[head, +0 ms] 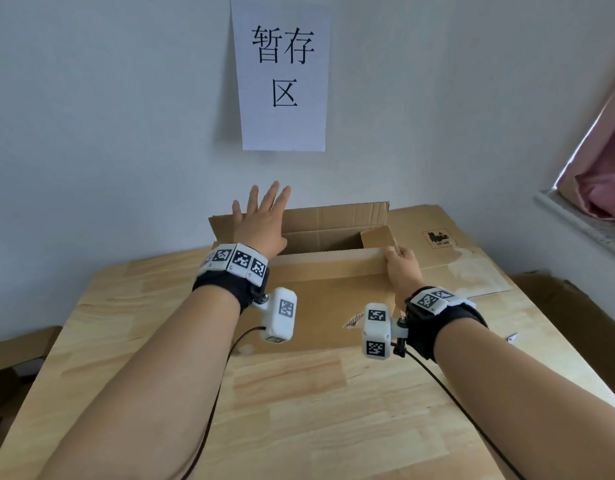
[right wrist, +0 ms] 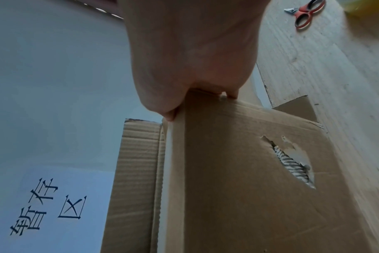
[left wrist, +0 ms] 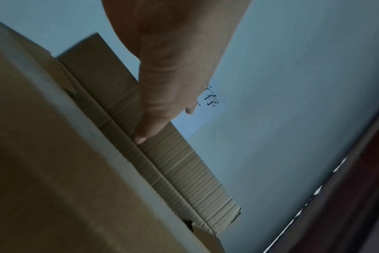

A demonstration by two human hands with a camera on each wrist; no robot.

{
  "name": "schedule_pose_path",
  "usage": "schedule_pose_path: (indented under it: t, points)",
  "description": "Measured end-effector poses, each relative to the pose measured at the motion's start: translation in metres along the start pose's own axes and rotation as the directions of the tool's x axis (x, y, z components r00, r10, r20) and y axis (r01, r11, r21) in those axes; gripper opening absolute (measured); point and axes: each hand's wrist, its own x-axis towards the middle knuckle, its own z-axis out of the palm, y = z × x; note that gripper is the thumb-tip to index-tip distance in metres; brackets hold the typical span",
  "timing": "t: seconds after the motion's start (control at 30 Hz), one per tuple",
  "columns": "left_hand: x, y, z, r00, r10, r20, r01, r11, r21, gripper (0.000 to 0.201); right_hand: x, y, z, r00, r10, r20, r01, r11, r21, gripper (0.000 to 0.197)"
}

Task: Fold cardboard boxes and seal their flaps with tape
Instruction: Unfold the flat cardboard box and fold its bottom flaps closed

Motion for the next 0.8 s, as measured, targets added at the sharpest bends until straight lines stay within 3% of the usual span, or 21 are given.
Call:
schedule_pose_path:
  t: [0.1,0.27,0.47,0.8]
  points:
    - [0.007,0.011,-0.001,0.991,0.016,0.132,-0.015,1.0,-0.005,0.083,-0.001,0.002,-0.002,1.0,0.02,0.007,-0.02,1.0,0.022,0.044]
    - [-0.013,0.016,0.016,0.978,0.126,0.164,-0.112,0.99,-0.091,0.053,-0.002,0.0,0.0,1.0,0.014,0.005,-0.014,1.0,0.01,0.043]
    - [-0.033,0.012,0.036,0.922,0.168,0.348,-0.128,0.983,-0.135,0.072,-0.004,-0.001,0.002,0.999,-0.039,0.001,0.039,0.999,-0.019,0.042]
    - [-0.039,0.003,0.043,0.928,0.187,0.323,-0.142,0.977,-0.159,0.078,0.001,-0.014,0.004,0.998,-0.062,0.033,0.068,0.976,-0.205,0.049]
